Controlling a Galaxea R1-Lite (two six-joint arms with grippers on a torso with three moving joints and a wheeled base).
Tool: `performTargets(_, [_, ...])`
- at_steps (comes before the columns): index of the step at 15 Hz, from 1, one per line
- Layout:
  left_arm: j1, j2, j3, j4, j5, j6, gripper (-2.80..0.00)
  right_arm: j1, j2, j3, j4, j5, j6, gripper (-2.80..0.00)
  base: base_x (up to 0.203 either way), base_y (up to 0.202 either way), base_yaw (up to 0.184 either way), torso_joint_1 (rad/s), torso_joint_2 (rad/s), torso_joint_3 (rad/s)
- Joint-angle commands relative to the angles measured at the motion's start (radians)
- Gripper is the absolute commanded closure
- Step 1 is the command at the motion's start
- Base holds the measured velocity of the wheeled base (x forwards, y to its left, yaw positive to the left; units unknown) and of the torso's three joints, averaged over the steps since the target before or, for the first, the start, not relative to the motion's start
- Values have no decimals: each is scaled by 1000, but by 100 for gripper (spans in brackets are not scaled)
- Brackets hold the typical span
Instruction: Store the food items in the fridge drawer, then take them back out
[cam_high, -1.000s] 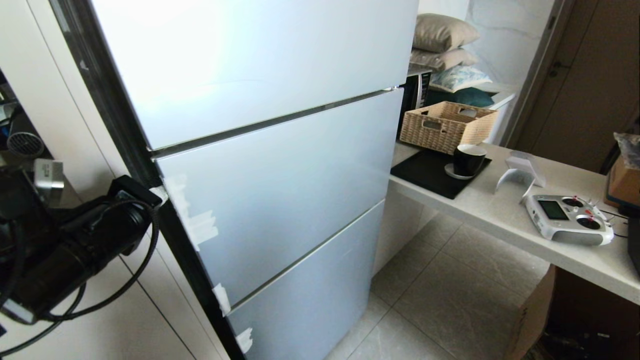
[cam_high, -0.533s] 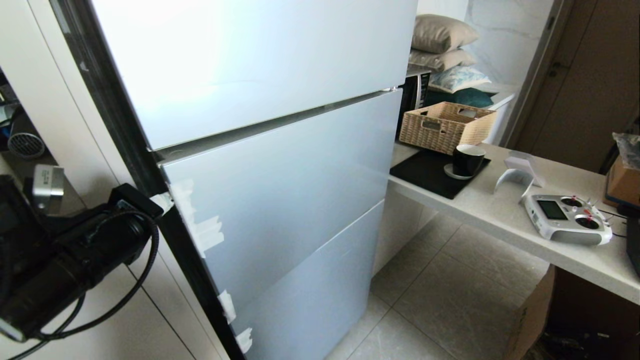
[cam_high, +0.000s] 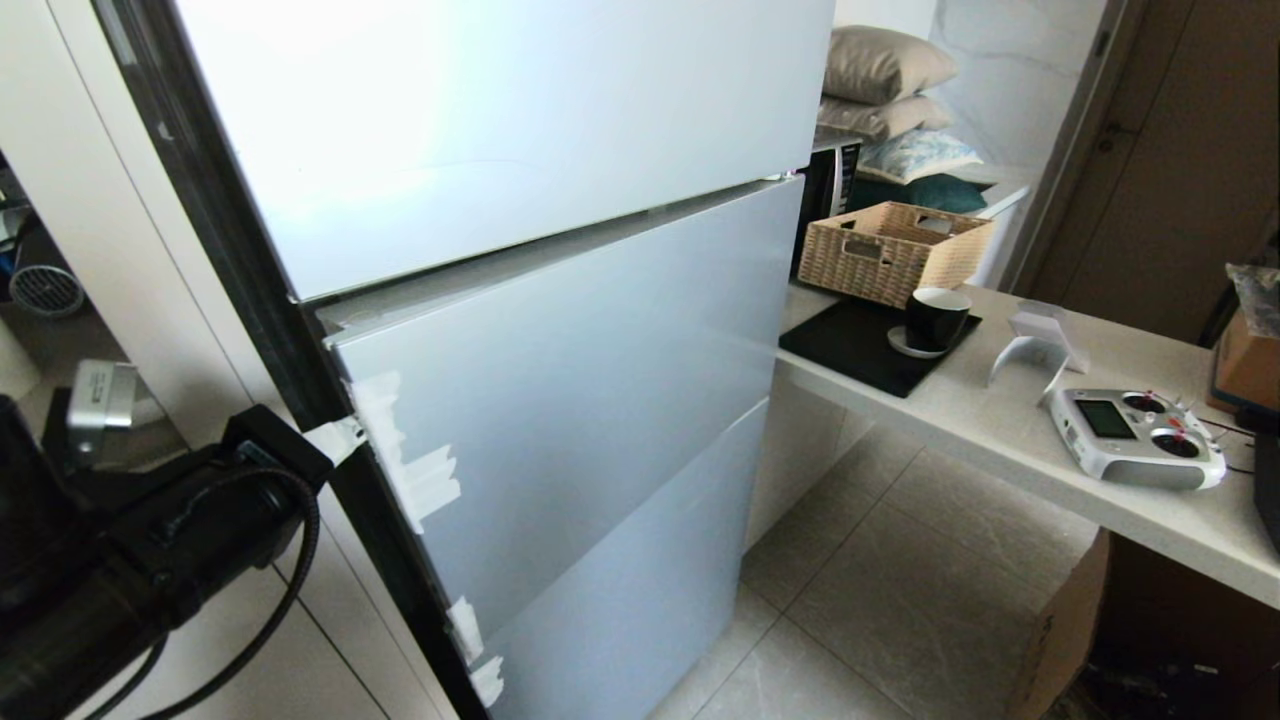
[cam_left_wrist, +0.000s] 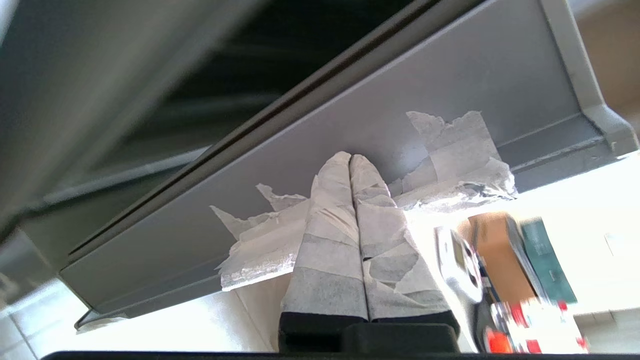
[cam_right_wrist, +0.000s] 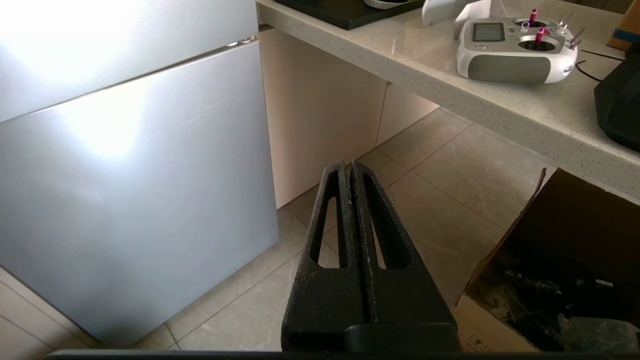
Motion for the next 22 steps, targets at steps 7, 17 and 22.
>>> performTargets(7, [-181, -128, 87, 1, -96, -5, 0, 0, 0, 0, 0, 0, -1, 0, 0, 0, 0, 0, 0, 0])
performTargets(17, [-141, -404, 66, 307, -382, -65, 0, 0, 0, 0, 0, 0, -1, 0, 0, 0, 0, 0, 0, 0])
performTargets(22, [-49, -378, 15, 294, -250, 87, 0, 0, 0, 0, 0, 0, -1, 0, 0, 0, 0, 0, 0, 0])
